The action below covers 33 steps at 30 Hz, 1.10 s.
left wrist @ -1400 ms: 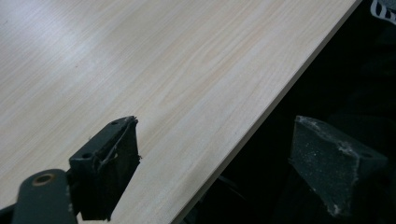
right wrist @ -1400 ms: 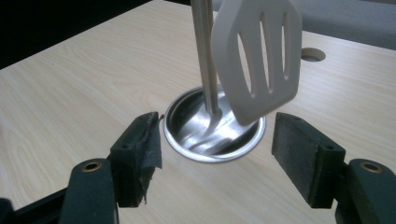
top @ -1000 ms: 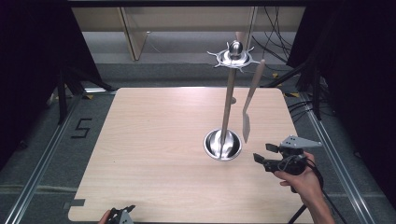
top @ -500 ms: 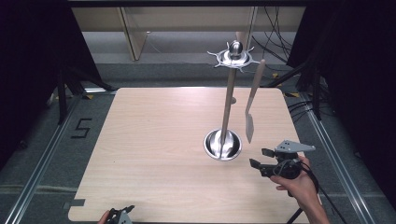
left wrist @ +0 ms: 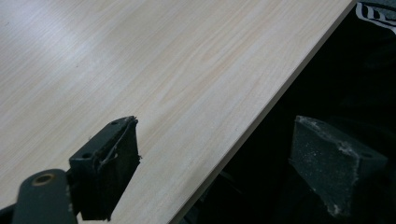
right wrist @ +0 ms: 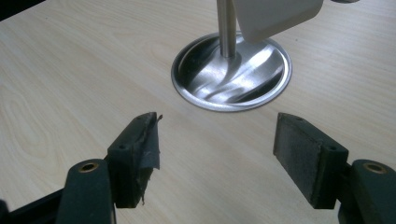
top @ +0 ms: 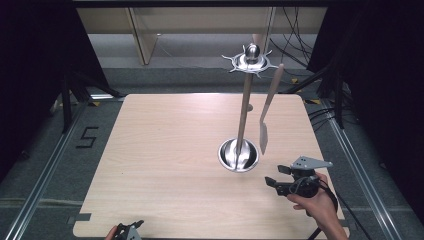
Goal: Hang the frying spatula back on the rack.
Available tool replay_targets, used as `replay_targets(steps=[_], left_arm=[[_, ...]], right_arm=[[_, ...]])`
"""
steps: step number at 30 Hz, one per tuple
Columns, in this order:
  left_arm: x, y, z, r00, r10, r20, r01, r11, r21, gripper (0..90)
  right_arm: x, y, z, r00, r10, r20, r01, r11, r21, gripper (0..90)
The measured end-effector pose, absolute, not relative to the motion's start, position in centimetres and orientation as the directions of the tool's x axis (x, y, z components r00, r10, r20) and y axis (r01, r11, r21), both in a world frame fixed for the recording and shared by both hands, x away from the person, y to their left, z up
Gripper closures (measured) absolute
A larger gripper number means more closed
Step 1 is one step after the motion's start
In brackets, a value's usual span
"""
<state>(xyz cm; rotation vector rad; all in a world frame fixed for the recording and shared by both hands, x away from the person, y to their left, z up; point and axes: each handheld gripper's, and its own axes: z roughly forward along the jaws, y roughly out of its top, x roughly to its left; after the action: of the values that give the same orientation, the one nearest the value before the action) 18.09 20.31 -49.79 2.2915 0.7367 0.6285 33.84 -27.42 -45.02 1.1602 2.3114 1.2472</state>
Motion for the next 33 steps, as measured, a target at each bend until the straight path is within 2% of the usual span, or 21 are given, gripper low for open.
replay_targets(steps=[2, 3, 4, 9, 14, 17, 20, 21, 33], left_arm=[[18.1, 20.3, -49.8, 0.728, 0.643, 0.237, 0.335, -0.637, 0.694, 14.8], [18.1, 20.3, -49.8, 0.727, 0.641, 0.245, 0.331, -0.64, 0.693, 14.8], [18.1, 20.3, -49.8, 0.727, 0.642, 0.244, 0.332, -0.639, 0.694, 14.8], [18.1, 20.3, -49.9, 0.712, 0.663, 0.232, 0.34, -0.614, 0.712, 14.8], [18.1, 20.3, -49.9, 0.713, 0.662, 0.231, 0.339, -0.614, 0.713, 14.9], [18.1, 20.4, -49.8, 0.727, 0.643, 0.242, 0.334, -0.638, 0.693, 14.8], [18.1, 20.4, -49.7, 0.725, 0.644, 0.244, 0.333, -0.638, 0.694, 14.8], [18.1, 20.4, -49.7, 0.726, 0.644, 0.243, 0.334, -0.638, 0.693, 14.8], [18.0, 20.3, -49.8, 0.729, 0.642, 0.237, 0.334, -0.637, 0.695, 14.8]], right_arm=[[33.8, -27.4, -45.2, -0.649, 0.749, 0.131, 0.515, 0.307, 0.801, 31.9], [33.5, -27.3, -45.1, -0.631, 0.76, 0.156, 0.548, 0.293, 0.784, 31.8], [33.6, -27.3, -45.3, -0.65, 0.748, 0.132, 0.511, 0.302, 0.805, 31.6], [32.9, -27.2, -45.7, -0.63, 0.757, 0.173, 0.556, 0.284, 0.781, 30.8], [32.7, -27.4, -46.6, -0.653, 0.743, 0.147, 0.516, 0.294, 0.804, 29.7], [32.1, -27.2, -46.7, -0.64, 0.749, 0.172, 0.542, 0.281, 0.792, 29.6], [31.8, -27.4, -47.1, -0.645, 0.749, 0.15, 0.522, 0.29, 0.802, 29.6], [31.5, -27.2, -47.2, -0.639, 0.748, 0.178, 0.54, 0.272, 0.796, 29.6], [30.5, -26.9, -48.0, -0.662, 0.734, 0.15, 0.523, 0.309, 0.794, 28.5]])
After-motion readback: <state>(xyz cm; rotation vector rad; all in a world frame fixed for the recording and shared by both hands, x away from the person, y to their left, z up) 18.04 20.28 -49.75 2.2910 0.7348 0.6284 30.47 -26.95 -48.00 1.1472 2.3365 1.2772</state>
